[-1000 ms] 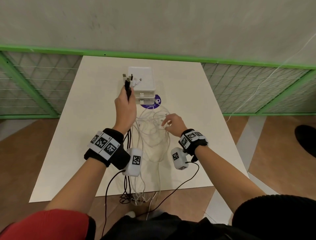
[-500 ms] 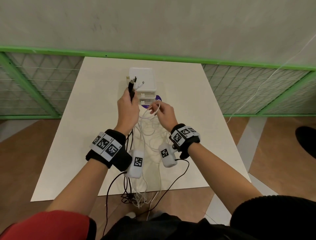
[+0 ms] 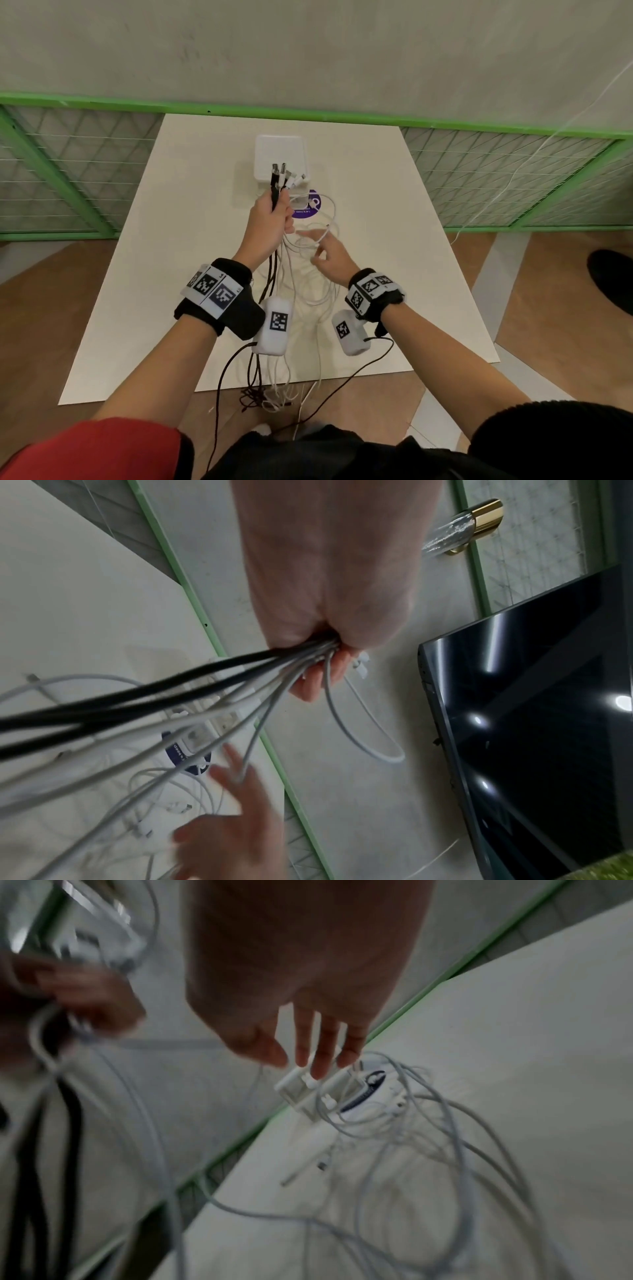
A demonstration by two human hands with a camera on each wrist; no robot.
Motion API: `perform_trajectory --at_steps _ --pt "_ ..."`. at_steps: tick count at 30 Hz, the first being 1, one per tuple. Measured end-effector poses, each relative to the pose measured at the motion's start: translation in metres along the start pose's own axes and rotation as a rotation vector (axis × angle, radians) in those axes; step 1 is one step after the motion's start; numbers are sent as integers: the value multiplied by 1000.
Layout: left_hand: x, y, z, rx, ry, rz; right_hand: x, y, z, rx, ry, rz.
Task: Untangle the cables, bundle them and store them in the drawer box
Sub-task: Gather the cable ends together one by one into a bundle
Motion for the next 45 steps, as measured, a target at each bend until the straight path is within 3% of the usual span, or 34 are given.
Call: perform_trajectory --at_steps 1,3,7,14,19,22,25,27,30,33,35,39,43,45 --pt "-1 0 -2 -8 -19 3 -12 -1 -6 -2 -87 71" --pt "-2 0 -7 -21 -55 -1 -18 -3 -9 -13 -133 72" --pt "-1 -2 -10 -29 -143 10 -7 3 7 -83 80 -67" --pt "2 -3 -9 -51 -128 -30 -17 7 47 -18 254 16" --pt "24 -3 -6 -55 152 -132 23 4 24 -170 461 -205" --pt "17 -2 13 59 374 47 42 4 35 -103 637 -277" --pt "-7 -10 21 114 243 184 55 2 57 -20 686 -337" --pt "-14 -13 16 96 163 160 61 -1 60 11 687 -365" --pt "-7 -6 8 12 180 69 50 -12 42 -8 510 -315" --pt "-1 -4 0 -29 103 5 1 -31 13 -76 163 -45" --pt "-2 -5 -4 -45 51 -7 -26 -45 0 -81 87 71" --pt "4 -5 -15 -107 37 -56 -40 -53 -23 -119 -24 115" --pt "14 -2 -28 -143 -30 -112 -33 -50 -50 -301 -87 110" --pt "11 -2 -30 -144 -48 -106 -31 -48 -50 -311 -143 105"
Point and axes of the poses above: each hand's wrist, its own y-axis towards the middle knuckle, its own x-axis out of the back of the hand, z = x × y, the point moved 7 cm from there along y, towards the middle knuckle, and after that the axes turned 6 degrees about -x, right-handed, at the moved point
